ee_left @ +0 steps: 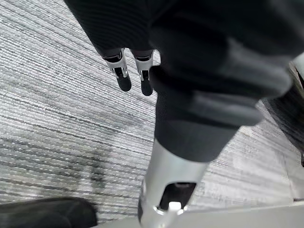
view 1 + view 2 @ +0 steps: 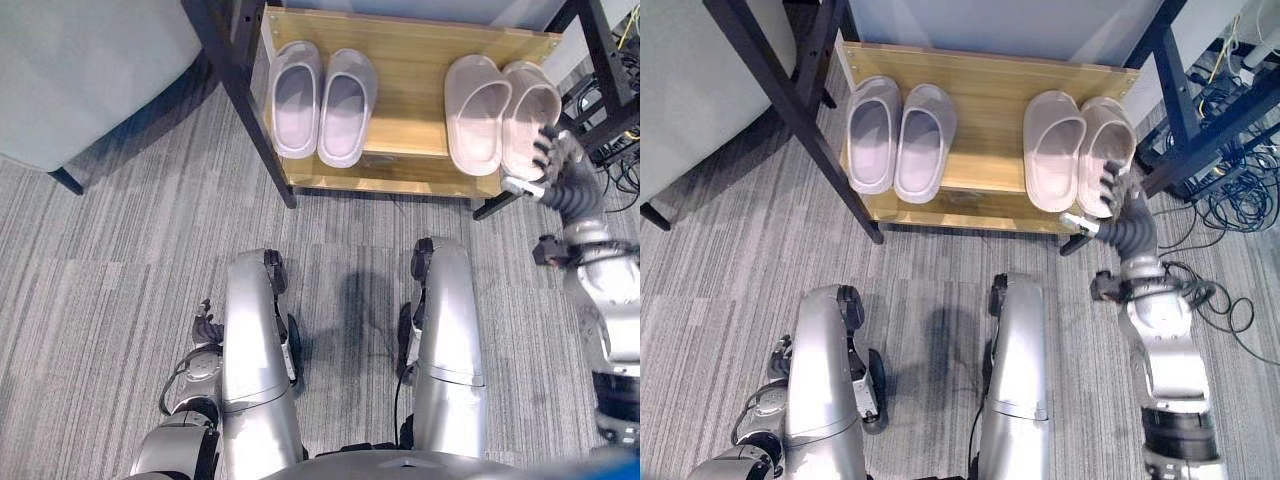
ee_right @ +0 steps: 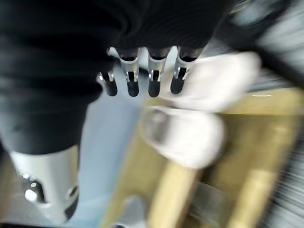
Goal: Arrange the slippers neatly on the shoe rack.
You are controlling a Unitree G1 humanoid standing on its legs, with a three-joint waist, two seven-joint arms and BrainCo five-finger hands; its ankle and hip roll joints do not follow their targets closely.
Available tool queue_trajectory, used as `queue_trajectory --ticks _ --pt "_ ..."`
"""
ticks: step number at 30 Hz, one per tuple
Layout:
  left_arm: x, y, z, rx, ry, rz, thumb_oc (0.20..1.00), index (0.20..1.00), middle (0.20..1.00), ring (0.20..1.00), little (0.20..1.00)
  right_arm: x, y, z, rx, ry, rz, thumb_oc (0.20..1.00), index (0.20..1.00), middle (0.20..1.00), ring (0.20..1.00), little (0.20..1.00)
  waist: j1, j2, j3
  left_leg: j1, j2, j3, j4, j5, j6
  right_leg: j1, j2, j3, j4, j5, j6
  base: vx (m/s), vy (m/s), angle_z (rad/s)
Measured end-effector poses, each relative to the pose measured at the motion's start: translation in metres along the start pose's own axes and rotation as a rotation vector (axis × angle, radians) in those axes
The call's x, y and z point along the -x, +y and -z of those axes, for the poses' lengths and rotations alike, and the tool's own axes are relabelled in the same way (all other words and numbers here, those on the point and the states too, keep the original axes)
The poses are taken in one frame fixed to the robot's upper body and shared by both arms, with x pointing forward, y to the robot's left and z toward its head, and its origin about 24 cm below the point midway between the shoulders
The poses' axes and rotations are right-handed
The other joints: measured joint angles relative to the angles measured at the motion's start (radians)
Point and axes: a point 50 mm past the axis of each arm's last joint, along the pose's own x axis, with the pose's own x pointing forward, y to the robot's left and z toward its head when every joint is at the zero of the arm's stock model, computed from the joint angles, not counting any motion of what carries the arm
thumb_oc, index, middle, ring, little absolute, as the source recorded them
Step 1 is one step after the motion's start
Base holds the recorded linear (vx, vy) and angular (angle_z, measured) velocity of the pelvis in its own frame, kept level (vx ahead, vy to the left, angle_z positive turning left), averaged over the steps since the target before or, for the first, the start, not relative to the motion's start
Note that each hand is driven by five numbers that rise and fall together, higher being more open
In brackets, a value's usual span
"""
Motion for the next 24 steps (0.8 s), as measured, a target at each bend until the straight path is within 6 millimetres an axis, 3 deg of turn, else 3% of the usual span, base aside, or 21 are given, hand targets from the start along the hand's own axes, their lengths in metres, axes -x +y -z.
queue_trajectory --ticks 3,6,8,9,11,13,14,16,18,19,20,21,22,23,24 --pt "0.000 -0.004 -0.003 0.004 -0.026 0.022 1.000 1.000 1.000 1.000 1.000 0.022 0.002 0.041 -0.022 0.156 0.009 1.000 1.000 1.000 1.000 1.000 0.007 0.028 0.015 -0.011 0.008 -0.002 0.004 0.000 -0.001 -0.010 0.007 -0.001 0.000 0.003 0.003 -0.04 -0.024 -0.06" --pt "-0.003 -0.009 -0.011 0.012 -0.045 0.032 1.000 1.000 1.000 1.000 1.000 0.049 -0.009 0.147 0.052 0.601 0.104 1.000 1.000 1.000 1.000 1.000 0.028 0.039 0.014 0.009 0.015 0.008 -0.068 0.004 -0.001 0.003 0.004 -0.020 -0.068 0.017 -0.005 0.02 -0.077 -0.07" --pt "-0.001 -0.012 -0.009 0.014 -0.040 0.039 1.000 1.000 1.000 1.000 1.000 0.067 -0.013 0.176 0.026 0.739 0.193 1.000 1.000 1.000 1.000 1.000 0.031 0.064 -0.008 0.017 0.017 0.014 -0.111 0.008 0.005 0.015 -0.003 -0.034 -0.112 0.020 -0.009 0.02 -0.012 -0.04" --pt "0.000 -0.014 -0.006 0.014 -0.032 0.049 1.000 1.000 1.000 1.000 1.000 0.077 -0.015 0.188 0.004 0.804 0.254 1.000 1.000 1.000 1.000 1.000 0.030 0.084 -0.033 0.020 0.016 0.023 -0.144 0.020 -0.003 0.019 -0.014 -0.041 -0.144 0.028 -0.005 -0.05 -0.014 0.02" --pt "0.000 -0.015 -0.008 0.018 -0.038 0.056 1.000 1.000 1.000 1.000 1.000 0.089 -0.029 0.206 -0.025 0.863 0.426 1.000 1.000 1.000 1.000 1.000 0.045 0.109 -0.083 0.035 0.012 0.020 -0.252 0.046 0.012 0.049 -0.028 -0.083 -0.256 0.052 -0.029 -0.08 -0.017 -0.01" --pt "0.007 -0.010 0.008 0.009 -0.001 0.080 1.000 1.000 1.000 1.000 1.000 0.128 -0.036 0.232 -0.128 1.051 0.675 1.000 1.000 1.000 1.000 1.000 0.073 0.113 -0.209 0.055 0.005 0.037 -0.420 0.102 0.010 0.077 -0.038 -0.121 -0.416 0.094 -0.034 -0.08 -0.016 0.09" --pt "0.014 -0.005 0.023 0.001 0.035 0.088 1.000 1.000 1.000 1.000 1.000 0.156 -0.032 0.243 -0.211 1.152 0.793 1.000 1.000 1.000 1.000 1.000 0.078 0.117 -0.289 0.081 -0.007 0.033 -0.538 0.146 0.003 0.124 -0.057 -0.166 -0.533 0.128 -0.040 -0.12 -0.018 0.24" --pt "0.025 0.002 0.043 -0.017 0.084 0.087 1.000 1.000 1.000 1.000 1.000 0.188 -0.030 0.249 -0.148 1.226 0.794 1.000 1.000 1.000 1.000 1.000 0.099 0.120 -0.399 0.138 -0.014 0.030 -0.725 0.228 0.004 0.217 -0.068 -0.242 -0.726 0.183 -0.051 -0.15 -0.038 0.28" --pt "0.034 0.011 0.064 -0.091 0.161 0.092 1.000 1.000 1.000 1.000 1.000 0.184 -0.040 0.247 -0.024 1.211 0.718 1.000 1.000 1.000 1.000 1.000 0.116 0.096 -0.450 0.279 -0.018 0.028 -0.908 0.265 0.030 0.388 -0.067 -0.317 -0.922 0.223 -0.076 -0.14 -0.050 0.26" --pt "0.065 0.040 0.111 -0.195 0.341 0.063 1.000 1.000 1.000 1.000 1.000 0.223 -0.021 0.257 0.056 1.379 0.600 1.000 1.000 1.000 1.000 1.000 0.113 0.050 -0.553 0.543 -0.054 0.045 -1.274 0.354 0.068 0.667 -0.048 -0.405 -1.299 0.360 -0.061 -0.06 -0.070 0.14" --pt "0.097 0.061 0.144 -0.243 0.466 0.035 1.000 1.000 1.000 1.000 1.000 0.266 -0.002 0.260 0.091 1.526 0.529 1.000 1.000 1.000 1.000 1.000 0.121 0.037 -0.631 0.731 -0.047 0.079 -1.516 0.483 0.030 0.829 -0.005 -0.435 -1.495 0.539 -0.032 0.10 -0.080 0.19" --pt "0.116 0.071 0.161 -0.262 0.554 -0.002 1.000 1.000 1.000 1.000 1.000 0.278 -0.006 0.259 0.102 1.555 0.535 1.000 1.000 1.000 1.000 1.000 0.128 0.029 -0.647 0.866 -0.054 0.100 -1.575 0.625 -0.014 0.941 0.014 -0.439 -1.593 0.687 -0.002 0.19 -0.082 0.12" --pt "0.124 0.076 0.168 -0.288 0.596 -0.009 1.000 1.000 1.000 1.000 1.000 0.292 -0.006 0.258 0.107 1.586 0.520 1.000 1.000 1.000 1.000 1.000 0.136 0.026 -0.677 0.917 -0.068 0.103 -1.650 0.740 -0.008 0.962 0.021 -0.441 -1.647 0.790 0.003 0.29 -0.057 0.26" --pt "0.129 0.065 0.173 -0.286 0.624 0.019 1.000 1.000 1.000 1.000 1.000 0.296 -0.003 0.259 0.070 1.596 0.468 1.000 1.000 1.000 1.000 1.000 0.133 0.028 -0.678 0.958 -0.067 0.099 -1.700 0.806 -0.022 0.985 0.031 -0.426 -1.710 0.737 0.015 0.26 -0.049 0.19" --pt "0.131 0.057 0.175 -0.293 0.639 0.047 1.000 1.000 1.000 1.000 1.000 0.295 0.002 0.260 0.039 1.597 0.433 1.000 1.000 1.000 1.000 1.000 0.130 0.028 -0.673 0.983 -0.079 0.099 -1.702 0.807 -0.023 0.994 0.040 -0.421 -1.755 0.725 0.013 0.32 -0.073 0.17"
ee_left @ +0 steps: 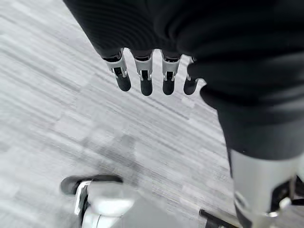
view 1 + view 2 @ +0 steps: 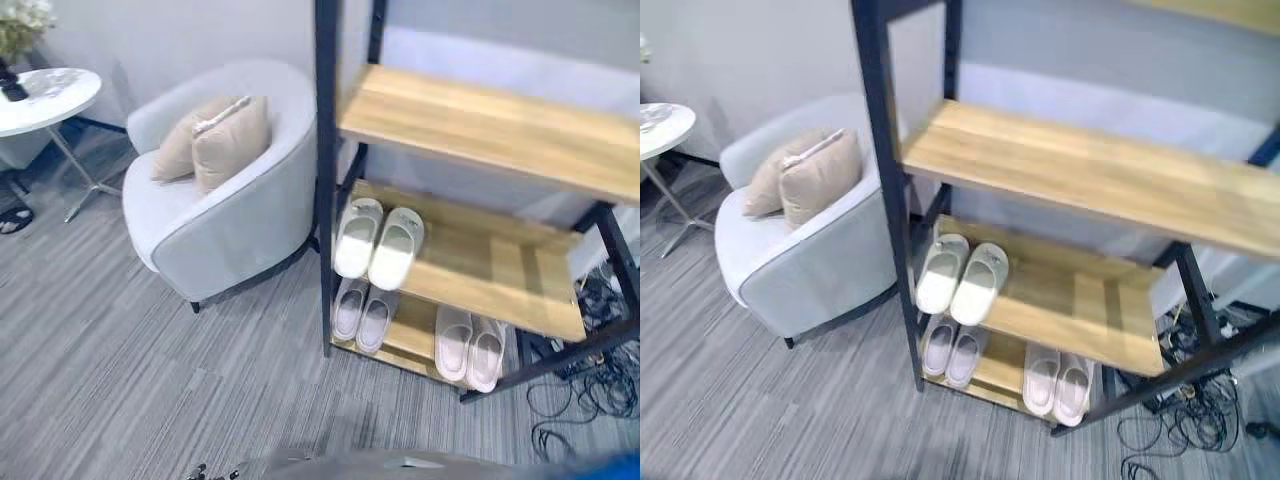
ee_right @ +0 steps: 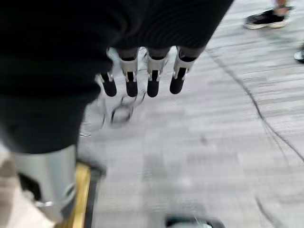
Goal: Arrange the slippers neatly on the shoe rack.
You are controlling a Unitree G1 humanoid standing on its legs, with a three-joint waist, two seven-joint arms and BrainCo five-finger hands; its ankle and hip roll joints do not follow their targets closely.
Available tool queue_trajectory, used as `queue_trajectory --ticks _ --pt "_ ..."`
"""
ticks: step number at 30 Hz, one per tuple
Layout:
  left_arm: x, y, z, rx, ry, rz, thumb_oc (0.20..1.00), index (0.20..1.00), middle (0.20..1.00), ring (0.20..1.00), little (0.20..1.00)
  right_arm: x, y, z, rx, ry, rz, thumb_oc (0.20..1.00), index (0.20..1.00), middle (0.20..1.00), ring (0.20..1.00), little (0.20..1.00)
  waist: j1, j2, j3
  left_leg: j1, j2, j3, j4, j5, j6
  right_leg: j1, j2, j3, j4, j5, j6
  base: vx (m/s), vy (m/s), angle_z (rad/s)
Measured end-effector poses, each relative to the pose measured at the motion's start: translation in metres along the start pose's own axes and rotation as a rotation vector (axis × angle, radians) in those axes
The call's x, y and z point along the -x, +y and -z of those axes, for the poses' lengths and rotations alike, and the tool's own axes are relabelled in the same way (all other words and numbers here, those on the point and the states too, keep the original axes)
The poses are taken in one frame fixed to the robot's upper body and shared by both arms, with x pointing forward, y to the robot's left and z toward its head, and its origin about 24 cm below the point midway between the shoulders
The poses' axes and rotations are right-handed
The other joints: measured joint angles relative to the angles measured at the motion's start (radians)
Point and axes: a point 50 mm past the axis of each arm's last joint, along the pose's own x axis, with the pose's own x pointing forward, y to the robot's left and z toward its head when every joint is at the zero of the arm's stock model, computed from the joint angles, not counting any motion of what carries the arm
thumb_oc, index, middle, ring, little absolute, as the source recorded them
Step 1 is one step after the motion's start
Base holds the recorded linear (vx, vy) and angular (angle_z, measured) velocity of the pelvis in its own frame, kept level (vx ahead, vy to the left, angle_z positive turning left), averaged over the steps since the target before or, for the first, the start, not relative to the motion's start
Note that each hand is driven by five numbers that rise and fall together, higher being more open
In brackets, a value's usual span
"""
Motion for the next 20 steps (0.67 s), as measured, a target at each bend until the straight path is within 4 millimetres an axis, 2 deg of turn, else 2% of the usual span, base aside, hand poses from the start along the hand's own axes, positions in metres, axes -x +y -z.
queue_trajectory --ticks 1,2,3,4,6,7,9,10,11,12,13,14,15,16,17,18,19,20 --pt "-0.002 0.004 -0.003 -0.018 -0.003 -0.004 1.000 1.000 1.000 1.000 1.000 0.002 0.009 0.006 0.014 0.026 -0.047 1.000 1.000 1.000 1.000 1.000 -0.011 -0.018 0.012 0.027 -0.022 0.001 0.006 -0.005 -0.005 0.004 -0.015 0.008 -0.008 0.009 -0.006 0.29 -0.063 0.23" --pt "-0.003 0.005 -0.008 -0.045 -0.010 -0.008 1.000 1.000 1.000 1.000 1.000 0.004 0.018 0.015 0.035 0.056 -0.092 1.000 1.000 1.000 1.000 1.000 -0.017 -0.045 0.023 0.074 -0.048 0.005 -0.005 -0.018 -0.004 0.042 -0.019 0.005 -0.044 0.087 -0.014 0.28 -0.066 0.07" --pt "-0.003 0.000 -0.010 -0.083 -0.021 0.012 1.000 1.000 1.000 1.000 1.000 0.007 0.024 0.027 0.099 0.095 -0.133 1.000 1.000 1.000 1.000 1.000 -0.007 -0.031 0.026 0.167 -0.050 -0.004 -0.070 -0.042 -0.006 0.116 -0.008 0.008 -0.092 0.082 -0.031 0.19 -0.051 -0.13" --pt "-0.002 -0.007 -0.009 -0.136 -0.025 0.043 1.000 1.000 1.000 1.000 1.000 0.009 0.028 0.038 0.158 0.130 -0.183 1.000 1.000 1.000 1.000 1.000 -0.003 -0.018 0.032 0.245 -0.049 -0.005 -0.151 -0.019 -0.038 0.193 0.008 0.007 -0.174 0.093 -0.038 0.23 -0.042 -0.41" --pt "-0.004 -0.016 -0.018 -0.165 -0.045 0.070 1.000 1.000 1.000 1.000 1.000 0.009 0.025 0.041 0.180 0.147 -0.197 1.000 1.000 1.000 1.000 1.000 0.002 0.002 0.026 0.291 -0.048 -0.003 -0.219 -0.019 -0.037 0.224 0.020 0.008 -0.220 0.093 -0.037 0.19 -0.023 -0.27" --pt "-0.004 -0.019 -0.021 -0.176 -0.042 0.087 1.000 1.000 1.000 1.000 1.000 0.009 0.020 0.045 0.214 0.172 -0.202 1.000 1.000 1.000 1.000 1.000 0.000 0.009 0.034 0.357 -0.049 -0.003 -0.309 -0.019 -0.037 0.279 0.037 0.009 -0.299 0.091 -0.038 0.11 -0.021 -0.06" --pt "-0.006 -0.026 -0.031 -0.226 -0.072 0.113 1.000 1.000 1.000 1.000 1.000 0.009 0.017 0.049 0.238 0.197 -0.205 1.000 1.000 1.000 1.000 1.000 0.000 0.011 0.040 0.385 -0.049 -0.010 -0.361 -0.048 -0.028 0.310 0.048 0.011 -0.350 0.054 -0.059 0.10 -0.043 0.08" --pt "-0.004 -0.044 -0.038 -0.212 -0.084 0.151 1.000 1.000 1.000 1.000 1.000 0.007 0.010 0.047 0.245 0.202 -0.190 1.000 1.000 1.000 1.000 1.000 0.003 0.046 0.047 0.424 -0.028 -0.014 -0.436 -0.076 -0.010 0.331 0.081 0.006 -0.392 0.054 -0.071 0.08 -0.071 0.13" --pt "-0.001 -0.057 -0.038 -0.205 -0.087 0.182 1.000 1.000 1.000 1.000 1.000 0.007 0.005 0.048 0.248 0.212 -0.179 1.000 1.000 1.000 1.000 1.000 0.010 0.065 0.056 0.462 -0.016 -0.014 -0.499 -0.078 -0.008 0.342 0.099 0.002 -0.406 0.066 -0.078 0.06 -0.057 0.02" --pt "0.002 -0.068 -0.041 -0.197 -0.095 0.206 1.000 1.000 1.000 1.000 1.000 0.007 0.005 0.047 0.249 0.210 -0.179 1.000 1.000 1.000 1.000 1.000 0.012 0.071 0.060 0.476 -0.007 -0.014 -0.520 -0.089 -0.002 0.339 0.108 0.002 -0.408 0.067 -0.075 0.07 -0.073 -0.28" --pt "0.003 -0.071 -0.040 -0.197 -0.092 0.213 1.000 1.000 1.000 1.000 1.000 0.007 0.009 0.048 0.252 0.213 -0.196 1.000 1.000 1.000 1.000 1.000 0.019 0.077 0.061 0.465 0.015 0.003 -0.549 -0.083 0.017 0.339 0.123 0.002 -0.432 0.081 -0.048 0.08 -0.083 -0.33" --pt "0.004 -0.072 -0.035 -0.191 -0.078 0.214 1.000 1.000 1.000 1.000 1.000 0.007 0.009 0.047 0.246 0.212 -0.194 1.000 1.000 1.000 1.000 1.000 0.013 0.095 0.055 0.455 0.029 0.008 -0.551 -0.073 0.027 0.322 0.124 0.005 -0.364 0.075 -0.053 0.06 -0.084 -0.17" --pt "0.004 -0.068 -0.032 -0.188 -0.086 0.209 1.000 1.000 1.000 1.000 1.000 0.012 0.010 0.067 0.232 0.279 -0.176 1.000 1.000 1.000 1.000 1.000 0.013 0.095 0.057 0.456 0.046 0.021 -0.568 -0.059 0.034 0.313 0.091 0.013 -0.200 0.001 -0.027 0.06 -0.085 0.20" --pt "0.002 -0.064 -0.036 -0.165 -0.097 0.192 1.000 1.000 1.000 1.000 1.000 0.013 0.008 0.071 0.235 0.277 -0.167 1.000 1.000 1.000 1.000 1.000 0.009 0.076 0.056 0.456 0.039 0.021 -0.581 -0.046 0.015 0.339 0.060 0.034 -0.179 -0.059 -0.004 0.03 -0.045 0.18" --pt "0.000 -0.059 -0.039 -0.175 -0.101 0.181 1.000 1.000 1.000 1.000 1.000 0.014 0.011 0.075 0.244 0.284 -0.173 1.000 1.000 1.000 1.000 1.000 0.005 0.051 0.052 0.463 0.018 0.021 -0.595 -0.032 -0.003 0.378 0.043 0.064 -0.285 -0.089 -0.003 0.04 -0.055 -0.10" --pt "0.002 -0.062 -0.030 -0.186 -0.062 0.186 1.000 1.000 1.000 1.000 1.000 0.014 0.007 0.076 0.248 0.296 -0.160 1.000 1.000 1.000 1.000 1.000 0.000 0.077 0.043 0.475 0.040 0.010 -0.619 -0.011 -0.005 0.416 0.079 0.060 -0.382 -0.043 -0.010 0.03 -0.033 -0.42" --pt "0.005 -0.069 -0.027 -0.190 -0.050 0.204 1.000 1.000 1.000 1.000 1.000 0.012 -0.001 0.074 0.257 0.288 -0.142 1.000 1.000 1.000 1.000 1.000 -0.003 0.108 0.049 0.477 0.058 0.004 -0.627 0.008 -0.025 0.427 0.103 0.061 -0.422 -0.015 -0.023 0.06 -0.056 -0.37" --pt "0.006 -0.072 -0.027 -0.197 -0.050 0.214 1.000 1.000 1.000 1.000 1.000 0.011 -0.002 0.074 0.260 0.282 -0.140 1.000 1.000 1.000 1.000 1.000 -0.009 0.116 0.049 0.481 0.068 0.004 -0.634 0.023 -0.041 0.445 0.119 0.060 -0.459 0.005 -0.026 0.06 -0.048 -0.29"
